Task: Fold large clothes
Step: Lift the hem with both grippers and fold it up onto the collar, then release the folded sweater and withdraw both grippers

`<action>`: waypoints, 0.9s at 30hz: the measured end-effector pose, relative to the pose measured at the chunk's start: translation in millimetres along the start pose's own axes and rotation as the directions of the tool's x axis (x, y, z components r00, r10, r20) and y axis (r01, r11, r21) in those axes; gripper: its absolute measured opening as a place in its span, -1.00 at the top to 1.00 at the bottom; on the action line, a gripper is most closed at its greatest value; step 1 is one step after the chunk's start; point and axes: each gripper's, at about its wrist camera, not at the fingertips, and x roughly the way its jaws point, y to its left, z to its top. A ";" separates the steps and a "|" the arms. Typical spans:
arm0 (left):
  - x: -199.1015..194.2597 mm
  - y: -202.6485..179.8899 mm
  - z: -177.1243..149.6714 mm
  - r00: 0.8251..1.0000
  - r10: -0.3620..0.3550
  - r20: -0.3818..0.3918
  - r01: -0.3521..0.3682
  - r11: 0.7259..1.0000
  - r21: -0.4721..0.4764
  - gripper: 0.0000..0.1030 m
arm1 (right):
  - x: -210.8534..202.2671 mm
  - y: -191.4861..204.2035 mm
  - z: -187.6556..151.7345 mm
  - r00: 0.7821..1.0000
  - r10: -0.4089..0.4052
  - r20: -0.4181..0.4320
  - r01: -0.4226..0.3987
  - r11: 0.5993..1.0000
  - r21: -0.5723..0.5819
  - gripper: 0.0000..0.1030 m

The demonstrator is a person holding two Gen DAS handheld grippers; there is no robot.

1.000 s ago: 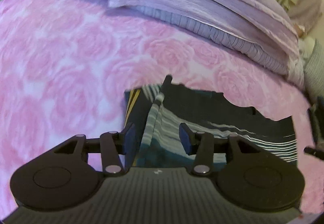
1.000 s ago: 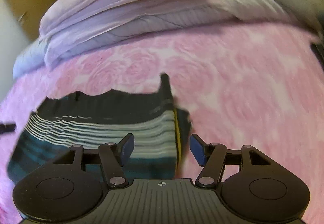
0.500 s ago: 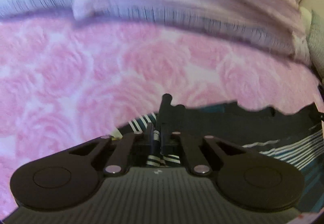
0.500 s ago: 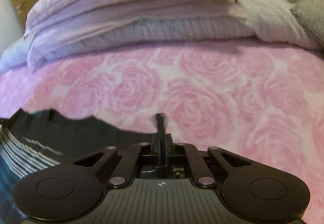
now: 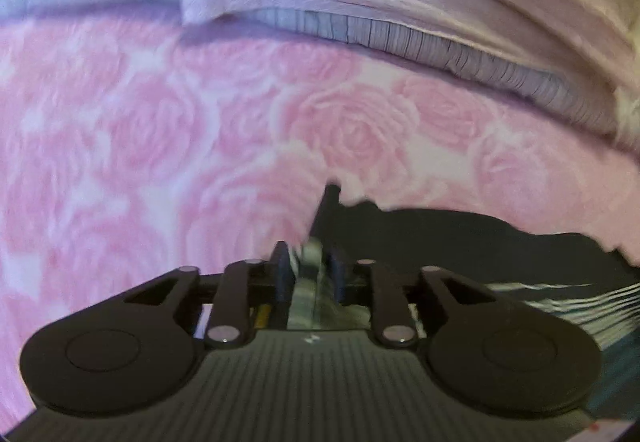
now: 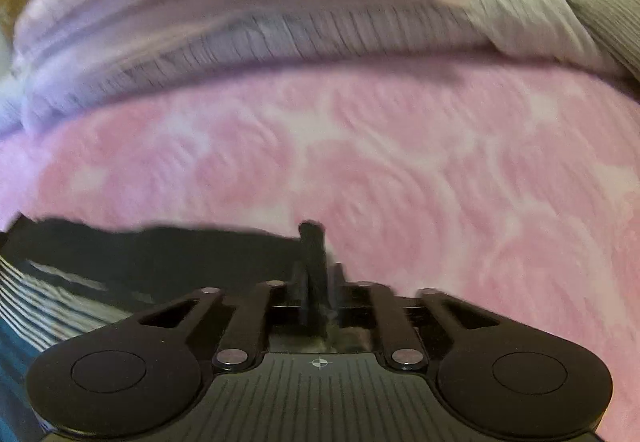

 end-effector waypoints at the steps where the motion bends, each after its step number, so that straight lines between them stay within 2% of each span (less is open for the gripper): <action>1: -10.9 6.5 -8.5 1.000 -0.017 -0.003 0.017 1.000 -0.021 0.53 | -11.1 -5.2 -7.5 1.000 0.010 0.011 -0.010 1.000 0.029 0.14; 2: -23.3 14.3 -19.2 0.999 -0.029 -0.014 0.028 0.999 -0.042 0.43 | -27.3 -13.0 -20.6 0.999 0.040 0.014 -0.041 0.996 0.084 0.03; 3: -36.9 21.2 -30.6 0.999 -0.035 -0.034 0.033 0.997 -0.064 0.26 | -39.5 -19.6 -33.4 0.998 0.068 0.002 -0.068 0.989 0.129 0.01; 5: -66.6 36.3 -58.5 0.997 -0.049 -0.066 0.041 0.992 -0.116 0.11 | -66.4 -30.3 -64.6 0.995 0.097 -0.037 -0.087 0.973 0.216 0.00; 9: -117.4 60.3 -115.6 0.989 -0.082 -0.120 0.053 0.972 -0.228 -0.01 | -107.2 -40.1 -131.4 0.978 0.176 -0.111 -0.122 0.916 0.382 0.00; 11: -125.4 64.4 -137.7 0.984 -0.110 -0.138 0.068 0.959 -0.277 -0.02 | -116.6 -40.4 -153.5 0.973 0.204 -0.112 -0.138 0.894 0.427 0.00; 13: -121.5 63.4 -152.3 0.981 -0.112 -0.156 0.062 0.953 -0.296 0.16 | -115.4 -42.4 -168.7 0.970 0.229 -0.085 -0.162 0.862 0.480 0.07; 14: -118.3 63.2 -157.4 0.980 -0.132 -0.150 0.082 0.950 -0.300 0.75 | -114.4 -41.6 -170.4 0.971 0.229 -0.068 -0.167 0.855 0.491 0.62; 15: -116.3 61.1 -158.2 0.982 -0.121 -0.145 0.075 0.955 -0.287 0.84 | -111.6 -40.1 -170.3 0.973 0.220 -0.073 -0.159 0.861 0.483 0.95; 18: -123.6 57.7 -159.7 0.994 -0.050 -0.102 0.027 0.977 -0.214 0.83 | -123.5 -36.3 -169.2 0.985 0.161 -0.054 -0.125 0.900 0.417 0.96; 20: -120.4 61.0 -166.5 0.990 -0.024 -0.136 -0.003 0.981 -0.193 0.78 | -125.5 -36.6 -179.3 0.987 0.135 -0.090 -0.093 0.926 0.367 0.96; 22: -120.2 50.3 -166.6 0.986 0.031 -0.163 -0.049 0.993 -0.107 0.76 | -118.0 -34.2 -186.4 0.983 0.127 -0.133 -0.074 0.936 0.343 0.95; 23: -123.8 43.7 -162.6 0.985 0.055 -0.165 -0.067 0.995 -0.072 0.74 | -119.2 -28.8 -179.6 0.983 0.101 -0.150 -0.051 0.950 0.307 0.87; 25: -134.2 30.6 -154.1 0.978 0.132 -0.160 -0.136 0.991 -0.014 0.60 | -126.4 -14.2 -162.6 0.981 0.013 -0.193 0.031 0.975 0.219 0.56; 26: -142.1 25.6 -150.1 0.975 0.172 -0.143 -0.173 0.985 0.002 0.56 | -133.2 -3.7 -155.1 0.982 -0.049 -0.184 0.078 0.986 0.149 0.39; 27: -149.4 21.5 -146.1 0.970 0.210 -0.120 -0.210 0.978 0.014 0.57 | -143.1 7.4 -150.1 0.986 -0.101 -0.134 0.112 0.991 0.076 0.36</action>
